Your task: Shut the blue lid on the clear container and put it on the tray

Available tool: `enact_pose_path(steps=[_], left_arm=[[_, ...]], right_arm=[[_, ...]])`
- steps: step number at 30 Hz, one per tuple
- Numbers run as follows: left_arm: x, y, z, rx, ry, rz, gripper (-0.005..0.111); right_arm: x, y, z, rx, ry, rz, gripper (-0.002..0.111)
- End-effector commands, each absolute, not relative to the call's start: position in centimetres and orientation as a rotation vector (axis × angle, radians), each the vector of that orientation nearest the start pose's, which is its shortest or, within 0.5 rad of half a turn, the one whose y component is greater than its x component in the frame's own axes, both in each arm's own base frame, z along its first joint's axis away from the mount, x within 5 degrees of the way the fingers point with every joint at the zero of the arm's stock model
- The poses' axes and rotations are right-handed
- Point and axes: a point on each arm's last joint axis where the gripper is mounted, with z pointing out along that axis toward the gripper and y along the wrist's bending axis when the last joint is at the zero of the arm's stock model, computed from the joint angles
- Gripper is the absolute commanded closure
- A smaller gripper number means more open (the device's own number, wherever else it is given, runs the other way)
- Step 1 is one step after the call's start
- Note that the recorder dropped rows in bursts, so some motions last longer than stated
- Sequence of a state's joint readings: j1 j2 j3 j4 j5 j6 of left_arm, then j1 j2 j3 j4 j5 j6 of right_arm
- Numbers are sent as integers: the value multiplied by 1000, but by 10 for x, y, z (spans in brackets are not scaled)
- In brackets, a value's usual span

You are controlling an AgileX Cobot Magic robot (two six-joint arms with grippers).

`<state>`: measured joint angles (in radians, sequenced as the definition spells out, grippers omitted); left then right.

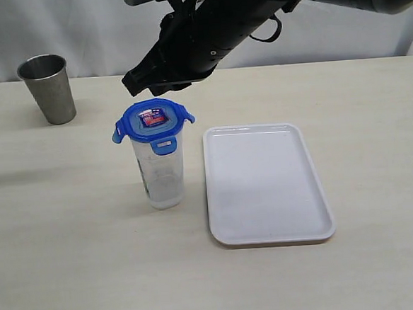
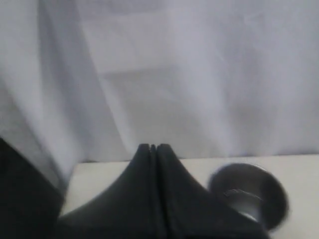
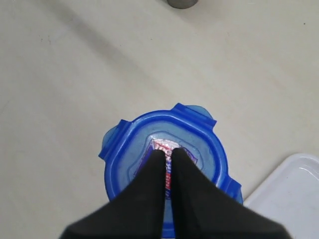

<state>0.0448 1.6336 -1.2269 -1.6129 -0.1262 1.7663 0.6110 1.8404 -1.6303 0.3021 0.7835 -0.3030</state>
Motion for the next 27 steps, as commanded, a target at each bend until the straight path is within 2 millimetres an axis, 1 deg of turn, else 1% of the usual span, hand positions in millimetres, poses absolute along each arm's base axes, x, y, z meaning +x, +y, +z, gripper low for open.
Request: enact_pose_path(steps=[1,2,3,4,5,6,7,8,9,10,12,13,15,17,18,20,21,23,24,27], left_arm=[[377,60,336,-292,1743,551,107],[373,65,338,-367,1693,583,107],[369,68,339,-473,1633,554,107],[367,69,339,-567,1580,490,107],[365,68,337,-641,1541,377,107],[365,66,334,-652,1540,255,107],[367,62,331,-630,1546,129,107],[369,56,328,-601,1548,40,107],[371,49,328,-534,1541,-36,107],[372,39,327,-429,1537,-93,107],[371,14,323,-134,1533,-207,107],[367,-1,319,38,1514,-291,107],[357,-14,313,231,1444,-436,107],[347,-18,304,244,1404,-536,107],[344,-18,296,235,1414,-548,107],[336,-16,279,263,1465,-523,107],[330,-18,265,296,1502,-503,107],[321,-20,249,355,1530,-460,107],[313,-21,238,391,1550,-441,107],[297,-25,218,471,1592,-420,107]], right_arm=[[335,254,311,-934,2272,473,104],[336,254,311,-938,2268,471,104],[336,254,311,-945,2264,469,104],[336,254,311,-945,2264,469,104],[335,254,311,-952,2263,466,104],[335,254,311,-964,2259,462,104],[335,254,311,-967,2257,461,104],[335,254,311,-971,2258,460,104],[335,254,311,-977,2254,457,104],[335,254,312,-982,2249,456,104],[335,254,313,-982,2238,453,104],[335,254,314,-983,2230,452,104],[335,254,316,-983,2219,449,104],[334,253,318,-983,2214,448,104],[334,253,319,-982,2211,448,104],[333,252,320,-985,2213,449,104],[333,252,320,-985,2213,449,104],[332,252,321,-988,2214,450,104],[331,251,321,-992,2220,450,104],[329,251,320,-1006,2237,449,104]])
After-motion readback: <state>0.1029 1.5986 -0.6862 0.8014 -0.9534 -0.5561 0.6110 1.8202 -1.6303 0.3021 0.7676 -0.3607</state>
